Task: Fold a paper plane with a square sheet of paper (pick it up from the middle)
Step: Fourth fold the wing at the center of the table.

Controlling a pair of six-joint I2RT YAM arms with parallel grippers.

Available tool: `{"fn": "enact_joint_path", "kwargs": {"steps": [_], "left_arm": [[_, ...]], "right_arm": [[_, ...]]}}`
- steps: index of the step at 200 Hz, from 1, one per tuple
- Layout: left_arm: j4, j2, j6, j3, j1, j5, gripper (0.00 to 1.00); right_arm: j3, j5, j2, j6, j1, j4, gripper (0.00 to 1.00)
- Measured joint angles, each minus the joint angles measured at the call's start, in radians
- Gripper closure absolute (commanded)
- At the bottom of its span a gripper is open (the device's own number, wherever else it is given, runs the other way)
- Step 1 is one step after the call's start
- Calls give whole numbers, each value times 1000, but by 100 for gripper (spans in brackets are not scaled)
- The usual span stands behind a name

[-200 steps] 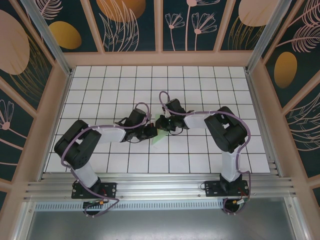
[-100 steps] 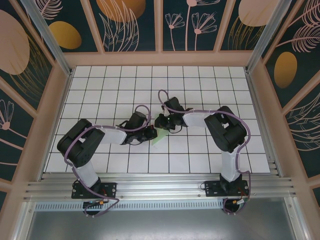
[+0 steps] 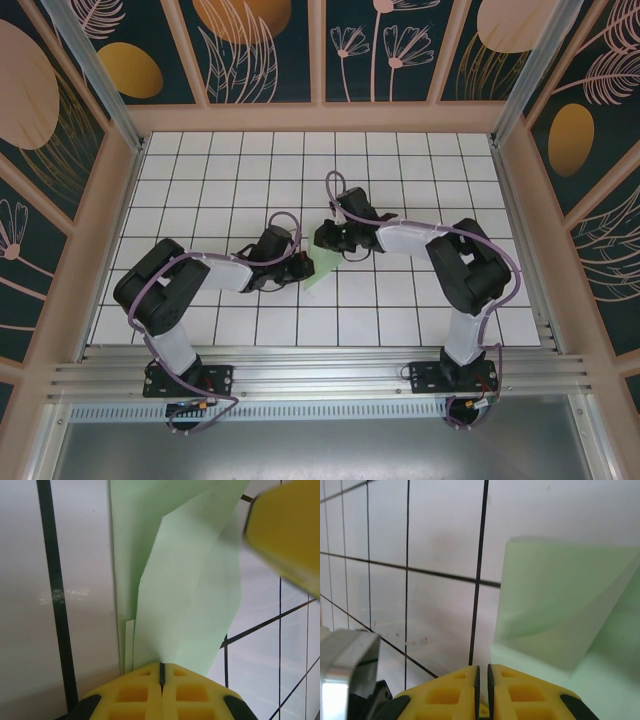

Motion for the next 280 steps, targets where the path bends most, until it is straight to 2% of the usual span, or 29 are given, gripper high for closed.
{"fn": "enact_joint_path", "kwargs": {"steps": [67,142,280], "left_arm": [[2,0,0,-2,0,-1,100],[40,-1,0,-23,-3,-18,100],[56,-1,8,-34,-5,-23,100]], "right_arm": [[-6,-9,97,0,13,24,86],[30,-11,114,-9,2,-4,85],[108,-27,167,-53,-114,-5,82]]}}
